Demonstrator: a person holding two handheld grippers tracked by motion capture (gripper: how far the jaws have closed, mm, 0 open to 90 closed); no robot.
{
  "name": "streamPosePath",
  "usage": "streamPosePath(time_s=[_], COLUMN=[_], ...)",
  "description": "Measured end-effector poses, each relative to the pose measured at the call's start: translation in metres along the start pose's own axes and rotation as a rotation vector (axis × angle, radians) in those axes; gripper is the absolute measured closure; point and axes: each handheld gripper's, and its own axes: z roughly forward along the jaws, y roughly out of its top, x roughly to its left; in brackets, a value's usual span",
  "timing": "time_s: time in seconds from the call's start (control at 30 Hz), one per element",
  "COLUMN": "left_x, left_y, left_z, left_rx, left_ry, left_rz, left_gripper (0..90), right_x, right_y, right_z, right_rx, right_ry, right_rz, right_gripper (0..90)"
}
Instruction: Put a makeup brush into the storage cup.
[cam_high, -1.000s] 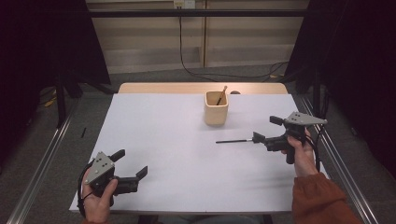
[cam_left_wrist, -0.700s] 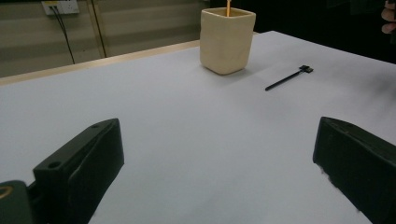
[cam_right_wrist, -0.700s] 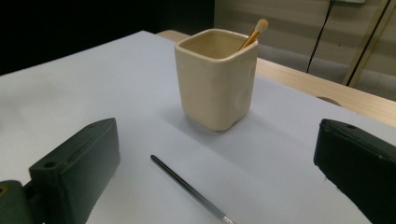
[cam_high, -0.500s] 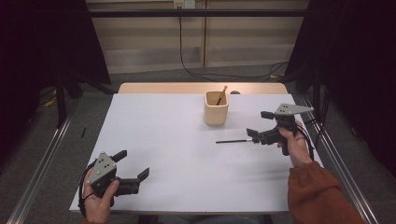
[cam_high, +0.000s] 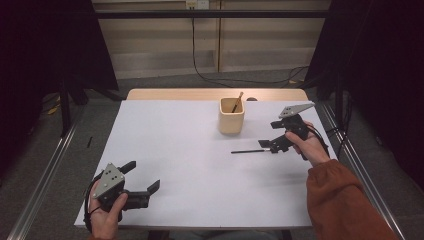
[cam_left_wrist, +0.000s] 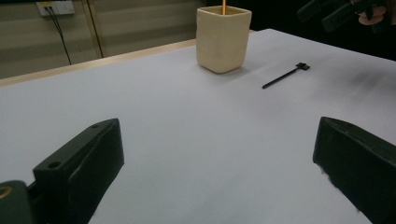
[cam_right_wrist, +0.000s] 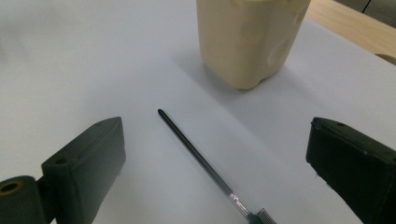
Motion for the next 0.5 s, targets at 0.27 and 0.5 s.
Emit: streamPosePath(time_s=[0.27, 0.5], left_x=[-0.002, -0.002], left_y=[0.001, 0.001], left_z=[0.002, 0.003], left_rx=[0.001, 0.004], left_ry=[-0.011, -0.015], left_rz=[0.01, 0.009], left_gripper=[1.8, 1.8], right_x=[0.004, -0.004], right_y=[0.004, 0.014], right_z=[0.008, 0.012], right_rx=[0.08, 0.221], right_ry=[0.004, 0.044], right_rz=[-0.034, -0.047], right_gripper=[8.8, 12.5])
